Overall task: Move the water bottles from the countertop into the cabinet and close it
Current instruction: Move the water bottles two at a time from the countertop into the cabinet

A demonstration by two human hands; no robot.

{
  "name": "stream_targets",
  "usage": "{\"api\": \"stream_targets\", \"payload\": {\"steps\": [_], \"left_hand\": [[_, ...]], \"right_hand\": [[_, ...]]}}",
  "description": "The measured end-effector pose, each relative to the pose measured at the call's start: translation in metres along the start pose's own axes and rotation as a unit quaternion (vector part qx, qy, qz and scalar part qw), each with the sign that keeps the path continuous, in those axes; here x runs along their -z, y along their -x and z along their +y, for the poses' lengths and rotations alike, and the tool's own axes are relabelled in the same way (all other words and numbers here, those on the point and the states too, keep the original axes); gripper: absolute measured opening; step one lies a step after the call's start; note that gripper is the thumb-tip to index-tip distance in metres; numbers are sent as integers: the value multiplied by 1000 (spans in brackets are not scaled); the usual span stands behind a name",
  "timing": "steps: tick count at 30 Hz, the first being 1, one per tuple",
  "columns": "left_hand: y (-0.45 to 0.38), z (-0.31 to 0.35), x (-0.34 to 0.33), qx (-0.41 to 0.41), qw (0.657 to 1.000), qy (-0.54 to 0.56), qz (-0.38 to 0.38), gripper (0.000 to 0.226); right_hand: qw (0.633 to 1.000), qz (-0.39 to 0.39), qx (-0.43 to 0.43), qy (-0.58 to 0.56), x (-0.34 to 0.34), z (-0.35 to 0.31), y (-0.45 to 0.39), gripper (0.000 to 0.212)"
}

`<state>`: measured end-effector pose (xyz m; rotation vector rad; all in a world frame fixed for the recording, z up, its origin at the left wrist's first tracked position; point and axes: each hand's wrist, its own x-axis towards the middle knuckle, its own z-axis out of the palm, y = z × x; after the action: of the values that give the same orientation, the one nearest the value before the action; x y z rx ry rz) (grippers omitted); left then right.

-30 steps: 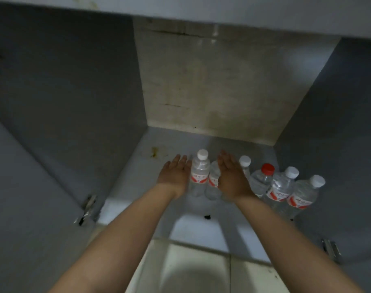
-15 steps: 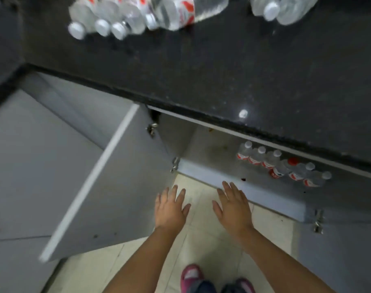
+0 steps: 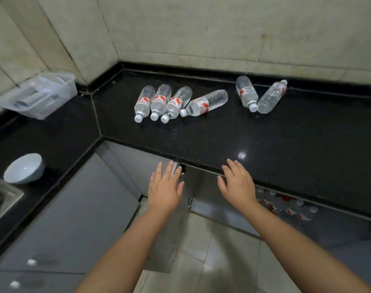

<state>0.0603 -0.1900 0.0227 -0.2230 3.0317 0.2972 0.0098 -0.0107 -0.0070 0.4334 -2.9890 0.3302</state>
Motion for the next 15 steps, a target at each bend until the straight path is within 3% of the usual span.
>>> {"api": "stream_targets", "payload": {"steps": [5, 6, 8, 12, 15], "left_hand": [[-60, 18, 20, -49, 992, 19, 116, 41], [-75, 24, 24, -39, 995, 18, 92, 43], [-108, 31, 22, -19, 999, 12, 37, 48], [-173, 47, 21, 7, 1000, -7, 24, 51], [-226, 55, 17, 26, 999, -21, 4, 54]], "right_hand": [[996, 61, -68, 19, 34, 47, -49, 30], [994, 73, -80, 28, 40, 59, -61, 25], [992, 72, -104, 26, 46, 84, -83, 33], [988, 75, -133, 12, 44, 138, -135, 38], [977, 32, -208, -21, 43, 170, -181, 42]]}}
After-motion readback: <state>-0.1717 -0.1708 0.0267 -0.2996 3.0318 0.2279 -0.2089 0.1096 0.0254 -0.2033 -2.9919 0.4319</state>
